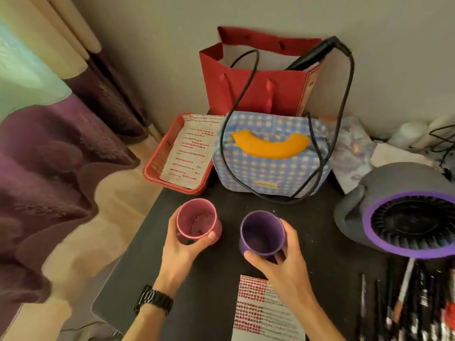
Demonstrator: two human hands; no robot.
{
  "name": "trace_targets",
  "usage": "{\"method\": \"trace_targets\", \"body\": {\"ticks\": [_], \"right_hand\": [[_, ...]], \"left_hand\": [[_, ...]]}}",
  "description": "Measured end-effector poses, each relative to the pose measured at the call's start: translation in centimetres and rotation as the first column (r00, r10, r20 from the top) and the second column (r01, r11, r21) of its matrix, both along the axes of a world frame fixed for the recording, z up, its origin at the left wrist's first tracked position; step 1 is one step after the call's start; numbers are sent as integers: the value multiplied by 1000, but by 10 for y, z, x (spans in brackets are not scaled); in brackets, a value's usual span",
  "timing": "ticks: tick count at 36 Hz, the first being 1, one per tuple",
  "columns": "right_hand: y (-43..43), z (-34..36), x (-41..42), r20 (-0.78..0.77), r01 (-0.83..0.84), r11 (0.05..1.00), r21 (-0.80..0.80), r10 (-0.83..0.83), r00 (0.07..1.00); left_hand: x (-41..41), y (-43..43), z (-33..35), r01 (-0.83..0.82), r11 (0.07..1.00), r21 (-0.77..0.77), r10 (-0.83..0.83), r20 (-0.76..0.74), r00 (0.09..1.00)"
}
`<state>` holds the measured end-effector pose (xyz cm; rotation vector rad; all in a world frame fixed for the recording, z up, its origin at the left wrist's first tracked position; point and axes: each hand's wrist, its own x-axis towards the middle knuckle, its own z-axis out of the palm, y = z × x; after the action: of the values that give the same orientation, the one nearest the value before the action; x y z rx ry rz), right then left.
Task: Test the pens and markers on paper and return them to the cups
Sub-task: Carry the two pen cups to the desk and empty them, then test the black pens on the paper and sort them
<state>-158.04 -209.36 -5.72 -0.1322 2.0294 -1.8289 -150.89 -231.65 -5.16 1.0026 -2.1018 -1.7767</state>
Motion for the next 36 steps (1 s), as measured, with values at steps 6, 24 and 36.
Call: {"method": "trace_targets", "body": {"ticks": [6,24,36], "right_hand": [[-28,-35,-5,-148,-50,997,56,57,987],[-15,-47,13,-212,-72,977,200,115,970],[154,-66,156,-585,422,789,446,-100,805]], "left_hand": [[6,-12,-39,27,989,-145,-39,-79,996],[19,-15,-83,90,936,-341,-109,-36,993],[105,77,-93,412,574,-708,-489,108,866]]}}
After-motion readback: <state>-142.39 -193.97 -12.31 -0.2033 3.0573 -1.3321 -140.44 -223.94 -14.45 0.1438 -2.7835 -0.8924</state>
